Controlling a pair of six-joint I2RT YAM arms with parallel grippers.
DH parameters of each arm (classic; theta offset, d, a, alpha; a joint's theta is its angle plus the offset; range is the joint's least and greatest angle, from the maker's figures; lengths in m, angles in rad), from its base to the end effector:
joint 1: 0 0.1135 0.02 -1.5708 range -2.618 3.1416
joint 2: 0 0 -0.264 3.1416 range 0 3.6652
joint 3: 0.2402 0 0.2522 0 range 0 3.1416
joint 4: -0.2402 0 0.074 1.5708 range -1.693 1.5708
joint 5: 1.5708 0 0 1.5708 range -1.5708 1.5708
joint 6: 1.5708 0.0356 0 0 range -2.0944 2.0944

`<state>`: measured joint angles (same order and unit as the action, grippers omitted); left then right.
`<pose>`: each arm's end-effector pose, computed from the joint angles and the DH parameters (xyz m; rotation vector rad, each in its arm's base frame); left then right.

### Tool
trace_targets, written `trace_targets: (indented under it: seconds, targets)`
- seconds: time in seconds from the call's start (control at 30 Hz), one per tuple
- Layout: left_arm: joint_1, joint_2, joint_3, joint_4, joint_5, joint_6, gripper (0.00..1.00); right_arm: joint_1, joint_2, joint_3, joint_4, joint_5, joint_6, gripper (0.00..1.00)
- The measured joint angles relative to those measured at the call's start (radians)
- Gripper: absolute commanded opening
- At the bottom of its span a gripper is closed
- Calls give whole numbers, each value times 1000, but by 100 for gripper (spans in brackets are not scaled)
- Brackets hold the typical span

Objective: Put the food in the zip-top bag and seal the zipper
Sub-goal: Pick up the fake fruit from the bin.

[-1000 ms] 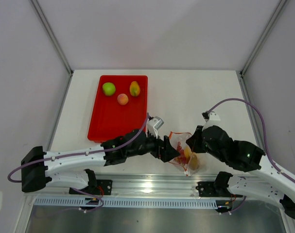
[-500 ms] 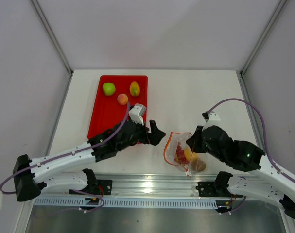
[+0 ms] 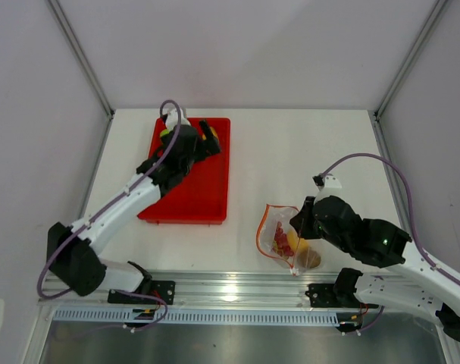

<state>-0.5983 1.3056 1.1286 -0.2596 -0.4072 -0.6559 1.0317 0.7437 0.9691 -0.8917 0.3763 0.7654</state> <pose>0.2552 -0.1569 0.3391 -0.3165 1.9670 -0.4080 0.0807 0.1094 0.3393 -0.0918 2.2440 0.5849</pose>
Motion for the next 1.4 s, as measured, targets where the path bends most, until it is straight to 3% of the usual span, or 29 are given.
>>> trace_targets:
  seconds: [0.23, 0.33, 0.53, 0.77, 1.4]
  targets:
    - [171, 425, 476, -264, 3, -191, 99, -2, 3, -2, 14, -2, -12, 0]
    - [210, 565, 615, -358, 10, -280, 100, -3, 6, -5, 16, -2, -19, 0]
    - [240, 676, 642, -537, -5, -476, 100, -9, 5, -7, 16, -2, -33, 0]
    - [275, 797, 780, -700, 47, -648, 99, -13, -17, -31, 27, -5, -37, 0]
    - [339, 886, 783, -739, 177, -868, 99, -29, -38, -105, 60, -27, -43, 0]
